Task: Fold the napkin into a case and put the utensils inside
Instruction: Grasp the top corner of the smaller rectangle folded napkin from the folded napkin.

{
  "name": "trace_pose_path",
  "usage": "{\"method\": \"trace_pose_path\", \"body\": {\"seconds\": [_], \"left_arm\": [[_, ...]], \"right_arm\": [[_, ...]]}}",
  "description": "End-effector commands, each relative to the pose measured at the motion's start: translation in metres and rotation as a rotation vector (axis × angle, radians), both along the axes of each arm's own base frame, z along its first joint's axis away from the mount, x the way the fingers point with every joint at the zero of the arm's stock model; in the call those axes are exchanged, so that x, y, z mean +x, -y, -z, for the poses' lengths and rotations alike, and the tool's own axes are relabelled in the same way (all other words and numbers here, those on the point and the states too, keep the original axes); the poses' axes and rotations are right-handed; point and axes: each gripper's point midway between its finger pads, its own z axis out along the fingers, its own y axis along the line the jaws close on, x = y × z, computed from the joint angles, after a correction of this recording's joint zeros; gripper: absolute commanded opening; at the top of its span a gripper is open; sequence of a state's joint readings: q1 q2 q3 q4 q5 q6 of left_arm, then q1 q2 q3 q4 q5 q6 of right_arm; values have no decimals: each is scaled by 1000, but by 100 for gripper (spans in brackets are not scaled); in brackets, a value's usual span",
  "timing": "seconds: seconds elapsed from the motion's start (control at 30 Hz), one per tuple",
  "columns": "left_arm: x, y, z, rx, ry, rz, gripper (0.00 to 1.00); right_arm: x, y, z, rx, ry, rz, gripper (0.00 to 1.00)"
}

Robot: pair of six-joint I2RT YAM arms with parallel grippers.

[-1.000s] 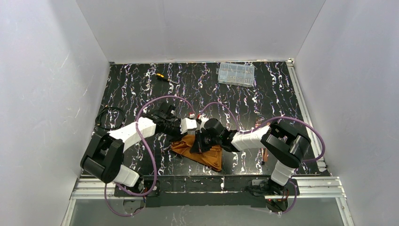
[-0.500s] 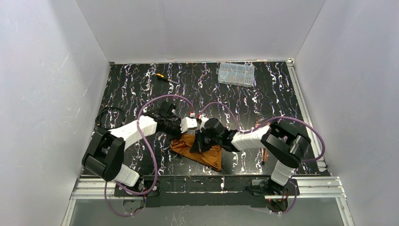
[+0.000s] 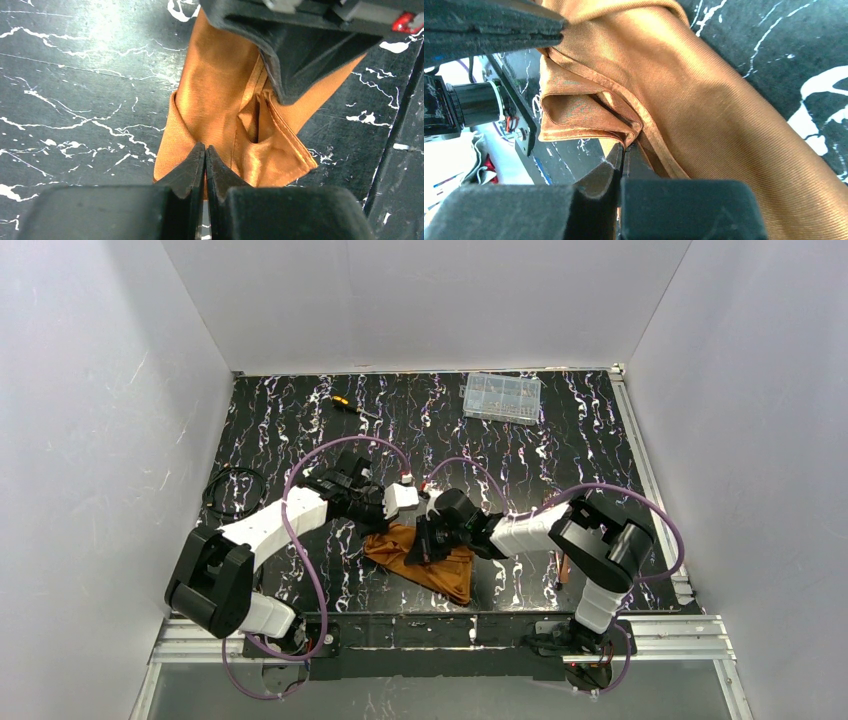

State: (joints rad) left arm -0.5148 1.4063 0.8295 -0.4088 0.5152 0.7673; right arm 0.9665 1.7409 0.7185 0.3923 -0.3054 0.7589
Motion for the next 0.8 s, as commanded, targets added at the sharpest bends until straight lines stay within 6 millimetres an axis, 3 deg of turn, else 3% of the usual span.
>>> {"method": "trace_pose_path", "body": {"seconds": [0.0, 0.27, 0.43, 0.77], "left_arm": [[-15, 0, -2, -22, -15, 37, 0], [-16, -1, 1, -24, -4, 38, 0], [-17, -2, 2, -24, -4, 40, 0], [-21, -3, 4, -27, -15, 44, 0]], "right_arm": [[13, -5, -19, 30, -30, 8, 1], [19, -5, -32, 27, -100, -25, 1], [11, -2, -31, 27, -134, -45, 1], [27, -3, -28, -2, -155, -10, 1]]}}
